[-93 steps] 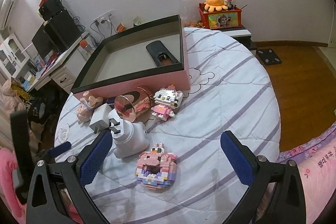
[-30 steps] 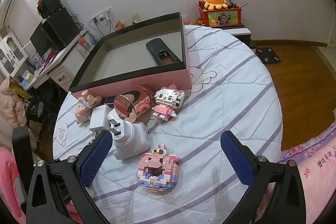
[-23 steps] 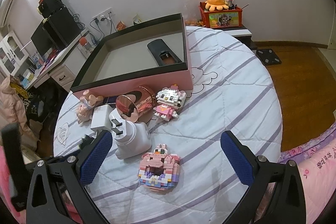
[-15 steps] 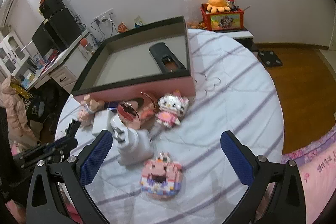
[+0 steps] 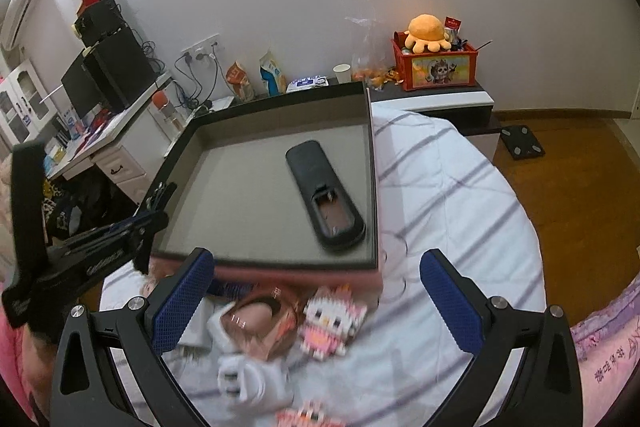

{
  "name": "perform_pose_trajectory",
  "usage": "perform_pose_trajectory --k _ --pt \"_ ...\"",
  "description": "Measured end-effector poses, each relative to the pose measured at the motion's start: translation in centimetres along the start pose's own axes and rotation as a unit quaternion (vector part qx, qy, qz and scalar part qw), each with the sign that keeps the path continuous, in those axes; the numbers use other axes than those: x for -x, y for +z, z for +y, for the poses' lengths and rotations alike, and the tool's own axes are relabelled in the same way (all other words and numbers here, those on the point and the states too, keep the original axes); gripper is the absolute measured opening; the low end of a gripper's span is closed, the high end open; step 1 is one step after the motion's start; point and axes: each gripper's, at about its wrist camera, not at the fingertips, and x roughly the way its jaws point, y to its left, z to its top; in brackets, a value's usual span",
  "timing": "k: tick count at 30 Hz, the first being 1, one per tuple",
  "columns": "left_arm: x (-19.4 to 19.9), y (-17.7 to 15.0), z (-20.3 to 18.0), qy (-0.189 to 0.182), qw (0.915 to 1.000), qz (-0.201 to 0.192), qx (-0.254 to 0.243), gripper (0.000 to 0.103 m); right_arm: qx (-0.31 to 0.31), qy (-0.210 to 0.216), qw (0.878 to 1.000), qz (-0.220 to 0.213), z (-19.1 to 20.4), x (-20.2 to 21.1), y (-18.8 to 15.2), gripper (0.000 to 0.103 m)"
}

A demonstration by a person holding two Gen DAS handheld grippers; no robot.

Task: Organize rigid objects
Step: 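Carry the hair clip with the left gripper into the box and release, then withdraw the left gripper from the box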

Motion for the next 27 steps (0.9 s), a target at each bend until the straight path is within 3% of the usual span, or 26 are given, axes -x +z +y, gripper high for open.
perform_pose_trajectory --k 11,13,14,16,17,19,21,27 --pt "-6.4 1.6 0.2 0.010 0.9990 0.044 -0.001 0.021 -0.012 -0.007 1.000 0.027 -1.1 -3.5 0.5 0.103" --pt "-6.7 1.5 0.2 0.015 0.9987 0.049 -0.002 0.039 -0.011 -0.009 0.999 0.031 -1.0 -3.7 0.5 0.103" --pt "-6.7 1.4 0.2 0.014 0.9986 0.050 0.000 0.063 -0.010 -0.009 0.999 0.032 -0.9 -3.7 0.5 0.103" --pt "-6.2 1.2 -0.1 -0.015 0.9987 0.049 0.000 0.076 -0.008 -0.009 0.999 0.032 -0.7 -3.6 0.3 0.103" --pt "-5.8 1.1 -0.3 -0.015 0.9988 0.046 -0.004 0.080 -0.007 -0.010 0.999 0.032 -0.6 -3.5 0.3 0.103" --pt "-4.8 0.9 -1.0 0.005 0.9991 0.037 -0.018 0.102 -0.005 -0.009 1.000 0.029 -0.3 -3.1 0.2 0.103" --pt "-3.3 0.6 -1.4 0.026 0.9992 0.014 -0.029 0.103 -0.003 -0.009 1.000 0.024 0.0 -2.5 0.1 0.103" --pt "1.5 -0.4 -0.6 0.024 0.9993 -0.023 -0.016 0.103 0.003 -0.006 1.000 0.001 1.0 0.2 -0.5 0.103"
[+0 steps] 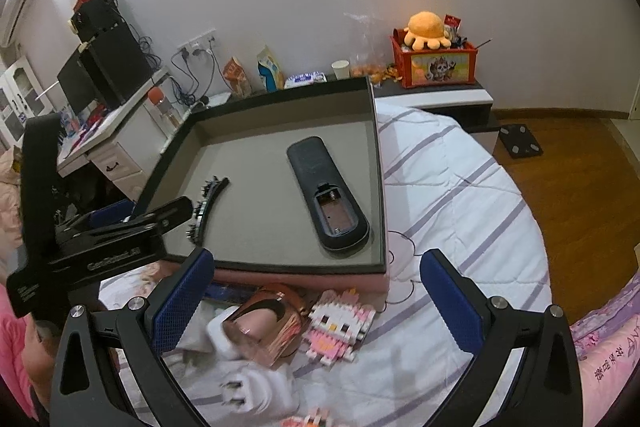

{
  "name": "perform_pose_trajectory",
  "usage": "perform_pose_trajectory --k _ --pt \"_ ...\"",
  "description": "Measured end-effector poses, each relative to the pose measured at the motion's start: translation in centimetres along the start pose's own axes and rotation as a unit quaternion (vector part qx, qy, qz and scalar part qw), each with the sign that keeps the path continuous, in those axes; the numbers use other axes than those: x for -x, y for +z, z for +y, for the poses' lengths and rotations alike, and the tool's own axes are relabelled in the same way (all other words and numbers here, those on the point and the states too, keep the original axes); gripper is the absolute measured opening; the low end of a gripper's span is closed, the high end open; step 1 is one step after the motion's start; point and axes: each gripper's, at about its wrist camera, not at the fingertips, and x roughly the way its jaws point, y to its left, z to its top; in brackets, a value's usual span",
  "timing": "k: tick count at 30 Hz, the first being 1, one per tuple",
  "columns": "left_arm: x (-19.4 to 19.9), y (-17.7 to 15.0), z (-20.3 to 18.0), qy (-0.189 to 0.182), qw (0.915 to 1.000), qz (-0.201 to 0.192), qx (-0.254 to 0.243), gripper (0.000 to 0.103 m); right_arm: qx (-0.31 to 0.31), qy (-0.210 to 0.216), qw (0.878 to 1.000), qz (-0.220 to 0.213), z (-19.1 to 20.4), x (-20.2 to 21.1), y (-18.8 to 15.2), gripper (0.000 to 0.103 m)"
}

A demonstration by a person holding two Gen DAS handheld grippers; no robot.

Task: Organize rigid objects
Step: 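Withdraw the left gripper from the box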

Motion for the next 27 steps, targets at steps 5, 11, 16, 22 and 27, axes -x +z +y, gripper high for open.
perform_pose_trajectory --k 5,11,16,22,27 --pt "4.1 -2.1 0.9 0.009 0.9997 -0.023 0.010 0.103 0.006 0.002 1.000 -0.014 0.9 2.2 -1.0 0.103" --pt "7.6 -5.2 1.3 0.020 0.9992 -0.033 0.011 0.103 0.011 0.008 1.000 -0.018 1.3 4.1 -2.9 0.103" --pt "9.2 -8.6 1.4 0.019 0.9993 -0.025 0.019 0.103 0.013 0.010 1.000 -0.001 1.0 4.7 -5.5 0.103" --pt "10.1 -11.7 1.1 0.012 0.9993 -0.013 0.034 0.103 0.009 0.009 1.000 0.019 0.6 4.8 -7.9 0.103" --pt "10.9 -13.1 0.7 0.008 0.9993 -0.010 0.036 0.103 0.016 0.007 1.000 0.023 0.8 5.3 -9.1 0.103"
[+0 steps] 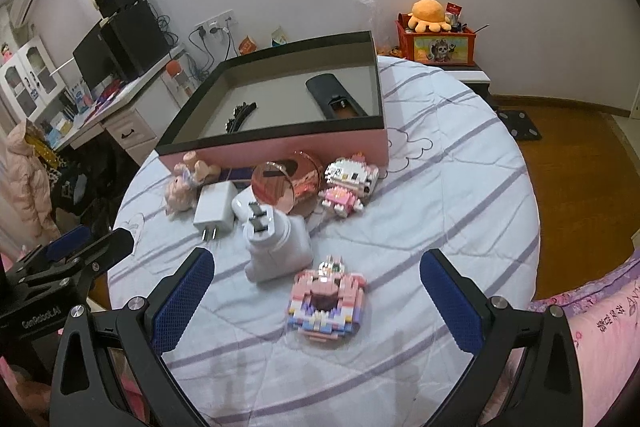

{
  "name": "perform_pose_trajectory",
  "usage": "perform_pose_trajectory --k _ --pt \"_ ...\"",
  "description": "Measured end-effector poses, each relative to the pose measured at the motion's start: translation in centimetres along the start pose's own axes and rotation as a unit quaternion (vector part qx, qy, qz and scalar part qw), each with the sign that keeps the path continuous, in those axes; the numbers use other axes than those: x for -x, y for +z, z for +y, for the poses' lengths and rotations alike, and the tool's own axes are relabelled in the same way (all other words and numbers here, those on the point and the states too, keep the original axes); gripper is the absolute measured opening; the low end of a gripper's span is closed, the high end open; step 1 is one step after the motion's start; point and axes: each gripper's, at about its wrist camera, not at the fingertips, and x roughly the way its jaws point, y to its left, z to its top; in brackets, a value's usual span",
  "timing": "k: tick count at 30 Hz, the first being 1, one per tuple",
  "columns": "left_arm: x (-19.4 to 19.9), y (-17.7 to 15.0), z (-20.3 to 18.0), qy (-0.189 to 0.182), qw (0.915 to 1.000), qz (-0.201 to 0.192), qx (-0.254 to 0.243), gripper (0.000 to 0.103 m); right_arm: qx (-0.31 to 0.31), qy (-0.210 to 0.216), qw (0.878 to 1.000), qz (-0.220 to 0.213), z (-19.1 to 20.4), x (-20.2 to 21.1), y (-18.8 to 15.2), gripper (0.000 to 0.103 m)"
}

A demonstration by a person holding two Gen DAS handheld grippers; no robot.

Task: Organize rigid objects
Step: 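Withdraw the left gripper from the box, then grasp the pink-white block figure with the right gripper, then carry the block figure with the right gripper into the box and release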

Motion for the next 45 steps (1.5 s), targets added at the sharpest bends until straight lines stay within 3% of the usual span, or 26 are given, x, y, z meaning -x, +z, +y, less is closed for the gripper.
perform_pose_trajectory --k 7,17,19,23,27,34,45 --pt "0.4 -0.6 0.0 -0.002 1.0000 0.000 0.002 0.103 0.007 -0.013 1.000 0.004 0.2 0.1 -0.8 0.103" --pt "-1.4 -1.5 0.0 -0.005 0.9997 0.024 0.000 0.103 0.026 -0.045 0.997 0.055 0.0 -3.7 -2.7 0.103" --pt "-1.8 -1.6 0.0 -0.005 0.9996 0.029 0.000 0.103 0.029 -0.050 0.997 0.059 0.0 -4.4 -2.9 0.098" --pt "-2.5 -1.8 -0.1 -0.006 0.9993 0.036 -0.003 0.103 0.031 -0.058 0.995 0.072 -0.1 -5.4 -3.3 0.071" --pt "-3.0 -1.8 -0.2 -0.009 0.9990 0.043 -0.003 0.103 0.050 -0.064 0.994 0.070 0.3 -5.3 -3.6 0.060" --pt "-3.3 -1.8 -0.2 -0.011 0.9990 0.043 -0.002 0.103 0.037 -0.045 0.996 0.061 -0.2 -4.4 -3.8 0.059" --pt "-3.5 0.5 0.3 -0.013 0.9996 0.026 0.004 0.103 0.031 -0.042 0.998 0.025 -0.4 -1.8 -0.9 0.059"
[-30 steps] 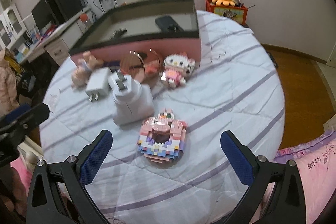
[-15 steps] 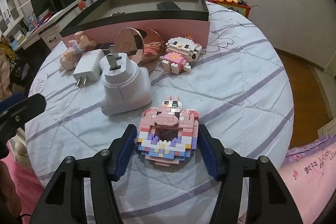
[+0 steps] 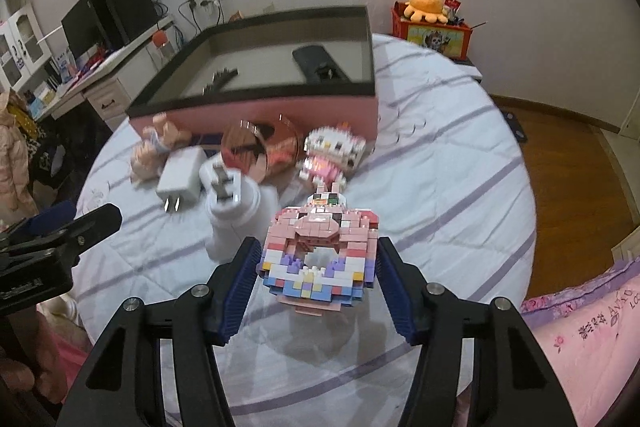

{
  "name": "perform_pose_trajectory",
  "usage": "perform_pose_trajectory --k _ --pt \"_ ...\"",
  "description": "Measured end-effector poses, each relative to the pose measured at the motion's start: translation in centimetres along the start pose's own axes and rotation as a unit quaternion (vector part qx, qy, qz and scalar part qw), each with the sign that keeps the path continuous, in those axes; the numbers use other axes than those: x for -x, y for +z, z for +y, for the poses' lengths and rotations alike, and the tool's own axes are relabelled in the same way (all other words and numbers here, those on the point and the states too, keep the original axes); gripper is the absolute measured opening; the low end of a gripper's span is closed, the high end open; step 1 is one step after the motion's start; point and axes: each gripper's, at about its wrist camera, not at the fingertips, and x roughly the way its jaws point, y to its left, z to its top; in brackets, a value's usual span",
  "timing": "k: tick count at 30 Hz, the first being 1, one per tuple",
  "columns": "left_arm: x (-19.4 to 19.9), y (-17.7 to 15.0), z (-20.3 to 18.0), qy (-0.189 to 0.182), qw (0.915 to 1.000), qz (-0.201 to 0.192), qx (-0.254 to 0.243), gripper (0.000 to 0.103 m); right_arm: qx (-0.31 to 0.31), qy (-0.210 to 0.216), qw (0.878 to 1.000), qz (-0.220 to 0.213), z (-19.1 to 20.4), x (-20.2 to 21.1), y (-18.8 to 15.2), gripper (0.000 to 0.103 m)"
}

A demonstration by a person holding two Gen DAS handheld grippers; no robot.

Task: Organize rigid objects
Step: 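Carry the block figure with the right gripper into the box and release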

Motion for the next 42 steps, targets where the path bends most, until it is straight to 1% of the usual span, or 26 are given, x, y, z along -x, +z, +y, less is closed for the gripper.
perform_pose_trajectory --k 6,11,13,15,18,21,24,25,28,32,33,34,35,36,40,42 --pt "-0.2 3.2 0.5 0.005 0.9996 -0.026 0.000 0.103 0.006 -0.001 0.999 -0.031 -0.1 0.9 3.8 0.059" --pt "-1.2 6.5 1.1 0.015 0.9988 -0.046 0.004 0.103 0.034 0.007 0.997 -0.064 1.2 0.5 9.0 0.059" --pt "-1.9 8.0 1.4 0.020 0.9986 -0.049 0.006 0.103 0.044 0.019 0.996 -0.070 2.0 -0.5 11.3 0.059" --pt "-2.6 9.2 1.7 0.025 0.9983 -0.053 0.009 0.103 0.048 0.037 0.996 -0.066 2.5 -2.2 13.3 0.059" --pt "-4.4 11.4 2.5 0.037 0.9978 -0.053 0.016 0.103 0.056 0.052 0.996 -0.050 3.5 -5.1 15.1 0.059" --pt "-6.4 12.8 3.5 0.050 0.9976 -0.042 0.025 0.103 0.063 0.062 0.996 -0.021 4.3 -8.9 16.8 0.059" --pt "-7.9 13.4 4.3 0.053 0.9975 -0.036 0.032 0.103 0.069 0.068 0.995 0.005 4.7 -11.5 17.3 0.060" --pt "-8.5 13.6 4.5 0.054 0.9975 -0.032 0.034 0.103 0.072 0.071 0.995 0.020 4.9 -12.7 17.5 0.060" --pt "-9.3 13.5 4.9 0.053 0.9975 -0.027 0.038 0.103 0.085 0.066 0.993 0.048 5.1 -14.7 17.3 0.060" --pt "-9.5 13.3 5.1 0.051 0.9975 -0.025 0.041 0.103 0.095 0.055 0.992 0.064 5.4 -15.4 17.1 0.061" --pt "-9.3 13.2 5.2 0.050 0.9975 -0.026 0.042 0.103 0.097 0.051 0.992 0.066 5.4 -15.4 17.0 0.063" --pt "-9.1 13.0 5.3 0.050 0.9974 -0.027 0.044 0.103 0.095 0.049 0.992 0.065 5.3 -15.3 16.9 0.067" --pt "-8.8 12.9 5.3 0.049 0.9973 -0.029 0.045 0.103 0.092 0.047 0.993 0.061 5.2 -15.0 16.9 0.078" --pt "-8.5 12.8 5.4 0.049 0.9973 -0.031 0.046 0.103 0.090 0.045 0.993 0.056 5.1 -14.7 16.9 0.082" --pt "-6.7 12.1 5.5 0.044 0.9967 -0.044 0.051 0.103 0.084 0.046 0.995 0.035 4.7 -12.6 17.0 0.082" --pt "-5.6 11.7 5.4 0.043 0.9965 -0.050 0.051 0.103 0.073 0.050 0.996 0.017 4.3 -10.9 16.6 0.085"
